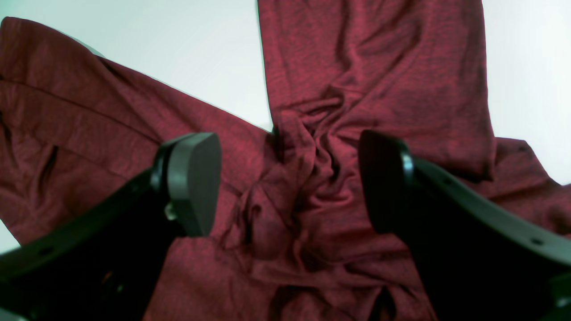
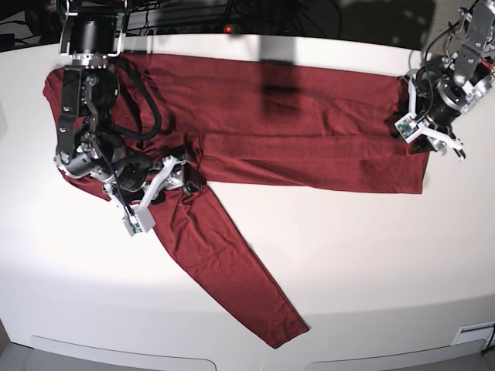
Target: Fold the T-shirt properly
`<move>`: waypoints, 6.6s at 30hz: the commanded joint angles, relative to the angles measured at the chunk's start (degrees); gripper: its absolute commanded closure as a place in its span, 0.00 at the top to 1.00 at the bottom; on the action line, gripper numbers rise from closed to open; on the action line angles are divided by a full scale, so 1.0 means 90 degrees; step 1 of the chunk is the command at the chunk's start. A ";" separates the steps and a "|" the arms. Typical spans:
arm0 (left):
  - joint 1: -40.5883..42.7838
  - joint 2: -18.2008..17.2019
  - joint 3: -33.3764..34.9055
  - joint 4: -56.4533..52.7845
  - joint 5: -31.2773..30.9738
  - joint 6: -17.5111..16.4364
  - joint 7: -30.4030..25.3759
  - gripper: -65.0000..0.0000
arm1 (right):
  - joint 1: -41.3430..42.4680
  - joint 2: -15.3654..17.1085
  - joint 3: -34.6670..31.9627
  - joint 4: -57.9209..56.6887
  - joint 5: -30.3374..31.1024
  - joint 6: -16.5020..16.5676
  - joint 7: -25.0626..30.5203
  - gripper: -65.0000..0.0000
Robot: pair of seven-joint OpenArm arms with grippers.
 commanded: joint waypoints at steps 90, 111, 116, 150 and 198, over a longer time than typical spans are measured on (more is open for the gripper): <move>-0.0580 -0.0449 0.0039 -0.0627 0.1146 0.1200 -0.0117 0.31 | 0.0124 0.0034 0.0010 0.0129 0.0243 0.0050 0.0024 0.72; -0.0597 -0.0075 0.0362 -0.0627 0.1190 0.1207 -0.0114 0.07 | 0.0124 0.0034 0.0010 0.0129 0.0243 0.0050 0.0005 0.72; -0.0600 -0.0075 0.0362 -0.0627 0.1190 0.1207 -0.0253 0.00 | 0.0124 0.0034 0.0010 0.0129 0.0240 0.0050 0.0002 0.72; 0.1790 -0.0641 0.0362 0.1445 0.1812 0.2346 0.1766 0.00 | 0.0129 0.0036 0.0010 0.0129 0.0221 0.0050 -0.0005 0.72; -0.0614 -0.0146 0.0357 0.1435 0.0015 0.3988 0.1780 0.38 | 0.3791 -0.0969 0.0010 -0.4668 -0.2028 -0.0969 0.2890 0.72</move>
